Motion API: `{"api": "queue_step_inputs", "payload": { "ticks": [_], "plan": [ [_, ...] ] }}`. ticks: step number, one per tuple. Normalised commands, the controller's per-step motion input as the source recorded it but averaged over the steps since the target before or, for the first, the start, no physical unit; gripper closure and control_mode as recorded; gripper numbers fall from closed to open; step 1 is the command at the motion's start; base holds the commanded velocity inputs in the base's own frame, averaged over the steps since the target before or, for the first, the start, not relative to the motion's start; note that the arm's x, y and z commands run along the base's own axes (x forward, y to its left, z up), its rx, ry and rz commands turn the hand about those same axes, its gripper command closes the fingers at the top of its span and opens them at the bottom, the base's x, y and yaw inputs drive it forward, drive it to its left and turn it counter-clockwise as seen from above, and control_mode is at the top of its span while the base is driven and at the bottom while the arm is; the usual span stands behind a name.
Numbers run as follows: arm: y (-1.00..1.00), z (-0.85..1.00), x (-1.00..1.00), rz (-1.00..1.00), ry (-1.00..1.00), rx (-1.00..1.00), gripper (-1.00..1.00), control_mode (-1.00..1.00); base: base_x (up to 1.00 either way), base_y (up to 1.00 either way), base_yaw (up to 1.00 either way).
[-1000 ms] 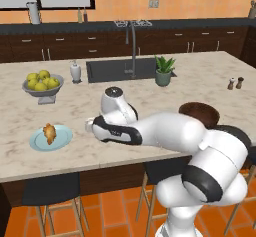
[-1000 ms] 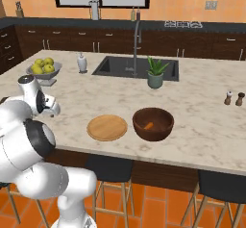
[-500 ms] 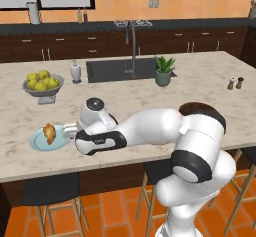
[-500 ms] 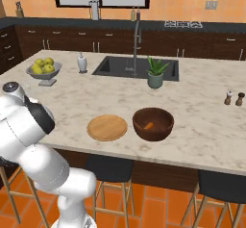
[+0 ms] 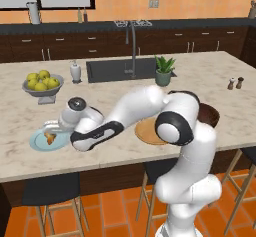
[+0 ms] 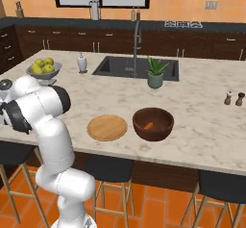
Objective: Pick the chicken drumstick and carrot from their plates and place them in the bowl. Then put the bowl in the fridge.
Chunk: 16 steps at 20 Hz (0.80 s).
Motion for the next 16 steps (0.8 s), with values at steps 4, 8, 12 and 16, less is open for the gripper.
{"api": "queue_step_inputs", "payload": {
  "ticks": [4,8,12,16],
  "plan": [
    [0.54,0.0,0.3,0.0,0.02,-0.1,-1.0,-1.0,0.0,0.0,0.0],
    [0.53,-0.23,0.49,0.0,0.03,-0.11,-1.0,-1.0,0.0,0.0,0.0],
    [0.28,-0.11,0.42,0.0,0.03,-0.07,-1.0,-1.0,0.0,0.0,0.0],
    [0.02,0.0,0.55,0.0,0.0,-0.02,-1.0,-1.0,0.0,0.0,0.0]
  ]
}}
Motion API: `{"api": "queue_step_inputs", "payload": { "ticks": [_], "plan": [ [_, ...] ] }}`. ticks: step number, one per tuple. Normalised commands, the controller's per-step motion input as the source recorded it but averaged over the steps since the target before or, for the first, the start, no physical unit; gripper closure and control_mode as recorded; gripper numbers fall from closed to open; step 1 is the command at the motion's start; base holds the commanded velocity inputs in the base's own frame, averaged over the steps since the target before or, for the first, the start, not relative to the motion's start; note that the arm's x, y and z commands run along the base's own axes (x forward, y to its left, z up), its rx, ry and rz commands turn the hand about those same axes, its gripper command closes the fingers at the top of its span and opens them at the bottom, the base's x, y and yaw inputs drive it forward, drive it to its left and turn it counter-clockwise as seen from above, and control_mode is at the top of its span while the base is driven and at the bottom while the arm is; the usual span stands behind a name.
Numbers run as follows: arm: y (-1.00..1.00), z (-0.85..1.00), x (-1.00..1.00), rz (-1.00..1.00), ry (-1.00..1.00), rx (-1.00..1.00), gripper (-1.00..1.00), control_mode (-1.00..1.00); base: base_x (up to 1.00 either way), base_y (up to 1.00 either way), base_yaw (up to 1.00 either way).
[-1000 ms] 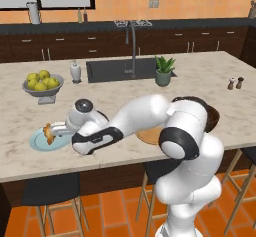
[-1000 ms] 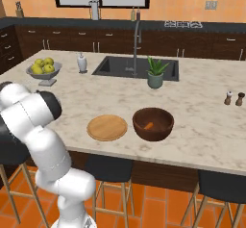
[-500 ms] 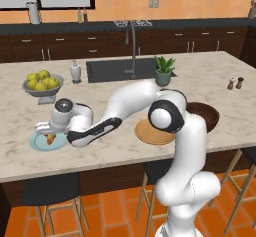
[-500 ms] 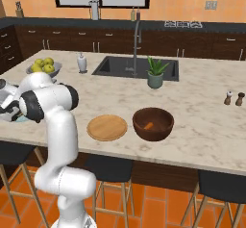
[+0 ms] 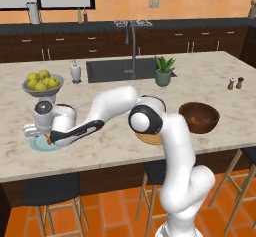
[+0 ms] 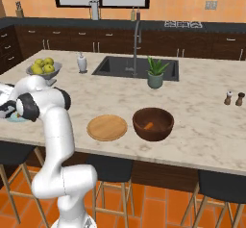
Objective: Pick the chicken drumstick and carrot from their plates and place them in the bowl. Then put the bowl in the fridge.
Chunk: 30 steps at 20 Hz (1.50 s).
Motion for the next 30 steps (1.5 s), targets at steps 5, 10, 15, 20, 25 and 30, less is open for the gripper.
{"api": "queue_step_inputs", "payload": {
  "ticks": [5,10,15,20,25,30],
  "plan": [
    [0.0,-0.22,0.48,0.0,0.06,0.0,-1.0,-1.0,0.0,0.0,0.0],
    [0.03,-0.38,0.45,0.0,0.04,0.0,-1.0,-1.0,0.0,0.0,0.0],
    [0.23,-0.38,0.47,0.0,0.04,-0.01,-1.0,-1.0,0.0,0.0,0.0],
    [0.29,-0.35,0.16,0.0,0.09,0.0,-1.0,-1.0,0.0,0.0,0.0],
    [0.04,-0.32,-0.34,0.0,0.04,0.0,-1.0,-1.0,0.0,0.0,0.0],
    [0.04,-0.36,-0.57,0.0,0.0,-0.05,-1.0,-1.0,0.0,0.0,0.0]
  ]
}}
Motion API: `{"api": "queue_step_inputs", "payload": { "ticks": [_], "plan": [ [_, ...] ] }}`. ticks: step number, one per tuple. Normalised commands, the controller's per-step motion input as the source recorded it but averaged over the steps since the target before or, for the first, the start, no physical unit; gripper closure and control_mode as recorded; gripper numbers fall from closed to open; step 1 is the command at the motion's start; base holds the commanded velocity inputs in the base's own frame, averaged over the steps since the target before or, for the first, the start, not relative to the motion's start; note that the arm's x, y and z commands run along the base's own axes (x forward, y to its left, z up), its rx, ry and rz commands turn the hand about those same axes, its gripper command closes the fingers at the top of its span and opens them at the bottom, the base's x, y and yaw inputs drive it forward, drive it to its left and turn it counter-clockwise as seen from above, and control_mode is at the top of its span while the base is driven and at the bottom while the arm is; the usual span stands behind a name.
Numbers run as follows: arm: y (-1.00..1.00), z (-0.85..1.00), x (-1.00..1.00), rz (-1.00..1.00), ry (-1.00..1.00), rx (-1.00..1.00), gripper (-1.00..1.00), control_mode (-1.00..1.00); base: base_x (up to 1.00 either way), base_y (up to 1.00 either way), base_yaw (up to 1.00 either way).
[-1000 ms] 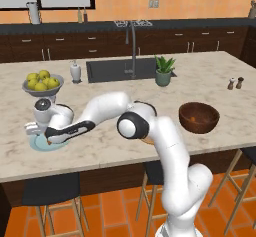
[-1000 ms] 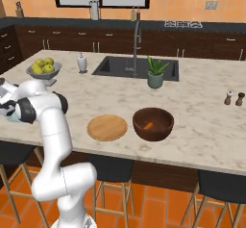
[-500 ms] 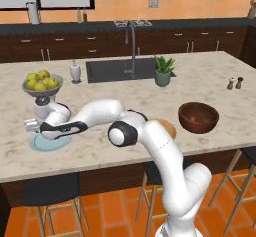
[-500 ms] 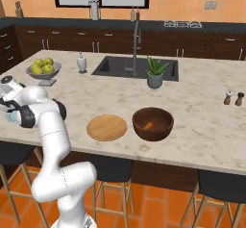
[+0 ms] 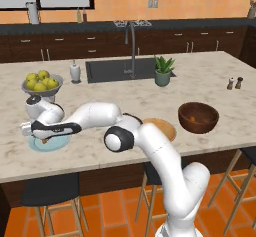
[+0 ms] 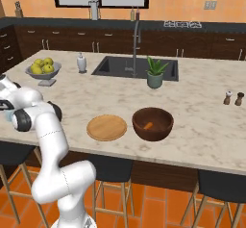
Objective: Pick the chicken drumstick and carrot from their plates and place them in the bowl. Then put the bowl in the fridge.
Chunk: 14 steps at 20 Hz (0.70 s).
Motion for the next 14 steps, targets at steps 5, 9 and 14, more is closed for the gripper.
{"api": "queue_step_inputs", "payload": {
  "ticks": [5,9,14],
  "plan": [
    [-0.02,-0.39,-0.26,0.0,0.0,-0.03,1.0,-1.0,0.0,0.0,0.0],
    [-0.23,-0.2,-0.34,0.0,-0.04,0.0,1.0,-1.0,0.0,0.0,0.0],
    [-0.46,0.4,-0.68,0.0,-0.13,0.03,1.0,-1.0,0.0,0.0,0.0]
  ]
}}
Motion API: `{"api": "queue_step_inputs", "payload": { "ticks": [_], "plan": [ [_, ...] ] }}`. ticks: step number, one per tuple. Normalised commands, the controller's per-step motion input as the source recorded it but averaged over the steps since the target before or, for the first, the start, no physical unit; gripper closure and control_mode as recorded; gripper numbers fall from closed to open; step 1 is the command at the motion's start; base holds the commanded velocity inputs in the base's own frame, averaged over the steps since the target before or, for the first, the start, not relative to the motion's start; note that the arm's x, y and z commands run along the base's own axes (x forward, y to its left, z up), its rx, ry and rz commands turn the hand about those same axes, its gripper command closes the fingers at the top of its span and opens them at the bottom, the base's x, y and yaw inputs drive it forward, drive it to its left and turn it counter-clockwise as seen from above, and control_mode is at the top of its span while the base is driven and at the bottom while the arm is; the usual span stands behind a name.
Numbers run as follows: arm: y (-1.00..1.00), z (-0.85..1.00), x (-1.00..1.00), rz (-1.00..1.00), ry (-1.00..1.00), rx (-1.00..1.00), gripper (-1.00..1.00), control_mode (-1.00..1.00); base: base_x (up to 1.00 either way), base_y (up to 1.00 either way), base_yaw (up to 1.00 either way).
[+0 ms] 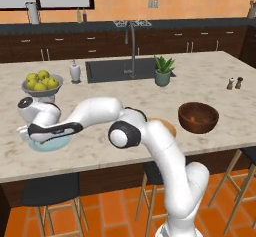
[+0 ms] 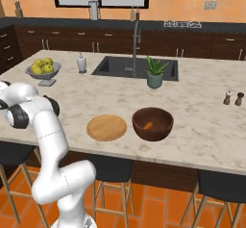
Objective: Pick the chicken drumstick and carrot from their plates and place them in the bowl. Then put the bowl in the fridge.
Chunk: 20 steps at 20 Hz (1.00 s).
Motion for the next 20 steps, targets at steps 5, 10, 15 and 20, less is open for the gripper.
{"api": "queue_step_inputs", "payload": {
  "ticks": [5,10,15,20],
  "plan": [
    [-0.88,0.8,-1.0,0.0,-0.17,0.03,1.0,-1.0,0.0,0.0,0.0],
    [-1.0,0.78,-0.47,-0.05,-0.03,0.1,1.0,-1.0,0.0,0.0,0.0],
    [-1.0,0.75,-0.19,-0.07,0.02,0.07,1.0,-1.0,0.0,0.0,0.0],
    [-1.0,0.36,-0.14,0.0,0.04,-0.01,1.0,-1.0,0.0,0.0,0.0]
  ]
}}
